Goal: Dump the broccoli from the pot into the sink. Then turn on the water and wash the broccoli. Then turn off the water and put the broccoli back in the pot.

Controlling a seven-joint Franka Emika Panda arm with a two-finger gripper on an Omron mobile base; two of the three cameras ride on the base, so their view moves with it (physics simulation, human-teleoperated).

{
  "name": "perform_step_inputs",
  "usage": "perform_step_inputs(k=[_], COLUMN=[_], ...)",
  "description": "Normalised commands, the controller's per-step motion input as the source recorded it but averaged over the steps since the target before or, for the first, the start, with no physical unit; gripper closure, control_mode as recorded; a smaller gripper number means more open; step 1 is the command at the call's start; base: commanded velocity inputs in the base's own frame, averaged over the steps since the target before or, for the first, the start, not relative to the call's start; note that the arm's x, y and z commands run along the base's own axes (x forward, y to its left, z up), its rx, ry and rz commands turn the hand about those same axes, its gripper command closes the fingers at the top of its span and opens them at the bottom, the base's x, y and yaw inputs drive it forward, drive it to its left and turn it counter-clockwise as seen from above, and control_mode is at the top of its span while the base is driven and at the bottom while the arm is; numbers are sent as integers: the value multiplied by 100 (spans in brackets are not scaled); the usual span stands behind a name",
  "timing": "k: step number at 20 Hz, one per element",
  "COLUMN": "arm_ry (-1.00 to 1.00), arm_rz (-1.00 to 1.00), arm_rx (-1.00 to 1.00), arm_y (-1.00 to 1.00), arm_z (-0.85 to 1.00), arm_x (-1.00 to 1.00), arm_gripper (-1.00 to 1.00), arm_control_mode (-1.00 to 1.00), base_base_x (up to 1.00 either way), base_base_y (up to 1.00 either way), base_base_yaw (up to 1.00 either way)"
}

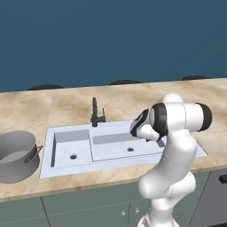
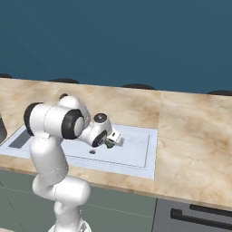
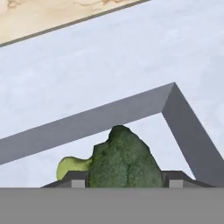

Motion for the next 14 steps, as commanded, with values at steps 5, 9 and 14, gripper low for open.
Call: perform_step_inputs(k=[5,9,14], arm_ry=[-3,0,3], arm_rz=[0,0,0], arm_rx=[4,7,10], arm_y=[-10,-2,0], arm_z=[100,100,100], arm_x=[-31,-17,-20], arm_gripper=[100,100,100], arm_control_mode=[-100,-100,-100], base_base_x=[0,0,0], base_base_y=[0,0,0], base_base_yaw=[0,0,0])
